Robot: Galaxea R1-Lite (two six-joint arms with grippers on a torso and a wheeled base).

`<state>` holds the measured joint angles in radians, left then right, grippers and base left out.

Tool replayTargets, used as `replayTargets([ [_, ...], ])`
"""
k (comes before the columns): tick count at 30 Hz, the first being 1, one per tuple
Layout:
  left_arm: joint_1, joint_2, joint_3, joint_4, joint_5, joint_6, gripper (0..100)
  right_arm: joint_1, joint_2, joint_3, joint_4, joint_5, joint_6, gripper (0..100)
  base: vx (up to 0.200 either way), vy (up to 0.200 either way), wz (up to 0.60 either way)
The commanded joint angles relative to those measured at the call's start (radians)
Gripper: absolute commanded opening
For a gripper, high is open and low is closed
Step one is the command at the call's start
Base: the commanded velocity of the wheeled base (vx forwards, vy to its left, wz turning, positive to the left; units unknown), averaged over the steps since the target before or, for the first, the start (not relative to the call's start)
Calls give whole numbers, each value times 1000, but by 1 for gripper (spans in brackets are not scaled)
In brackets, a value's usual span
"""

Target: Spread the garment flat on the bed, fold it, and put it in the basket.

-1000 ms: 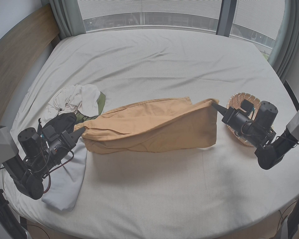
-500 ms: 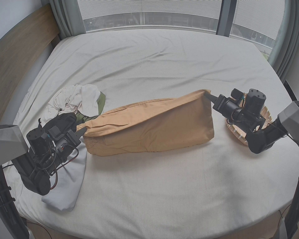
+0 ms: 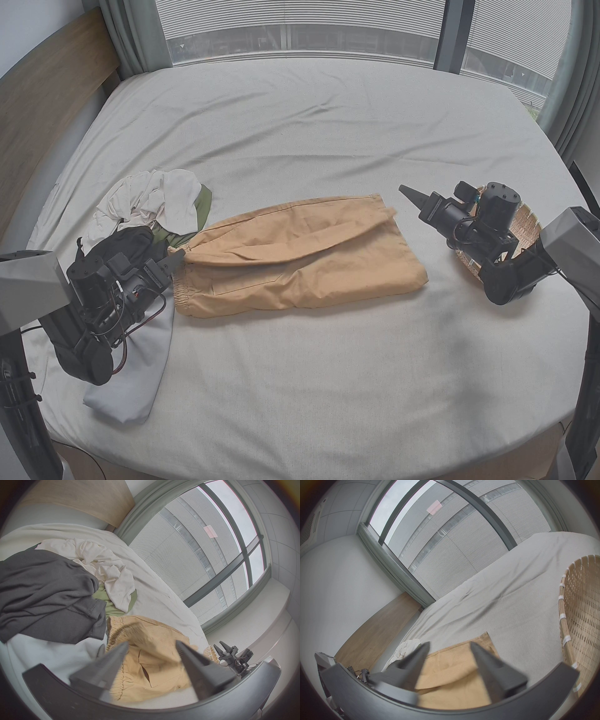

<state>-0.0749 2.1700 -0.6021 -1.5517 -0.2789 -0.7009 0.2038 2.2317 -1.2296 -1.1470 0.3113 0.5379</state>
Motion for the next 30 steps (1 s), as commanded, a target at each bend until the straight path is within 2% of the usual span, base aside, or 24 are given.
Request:
replayTargets([
  [1, -3, 4, -13, 1, 17, 3, 100, -18, 6, -2, -11, -3, 1, 100, 0, 0, 0],
  [3, -2, -4, -19, 1, 35, 3, 100, -23, -15, 19, -11, -3, 1, 100, 0, 0, 0],
  [6, -2, -32, -16, 1, 76, 3, 100, -26, -93, 140, -11, -1, -3, 100, 0, 0, 0],
  [12, -13, -72, 24, 1, 76, 3, 100, -15, -150, 341, -48, -1, -6, 100, 0, 0, 0],
  [13, -25, -88, 42, 1, 75, 3, 100, -14, -150, 409, -99, -1, -6, 100, 0, 0, 0],
  [18, -57, -124, 90, -1, 64, 6, 100, -1, -133, 547, -171, -1, 1, 100, 0, 0, 0],
  [26, -109, -144, 168, -1, 37, 9, 100, 9, -44, 613, -180, -3, 33, 100, 0, 0, 0],
  [30, -121, -141, 176, -1, 37, 15, 100, 29, 2, 616, -212, -26, 86, 100, 0, 0, 0],
])
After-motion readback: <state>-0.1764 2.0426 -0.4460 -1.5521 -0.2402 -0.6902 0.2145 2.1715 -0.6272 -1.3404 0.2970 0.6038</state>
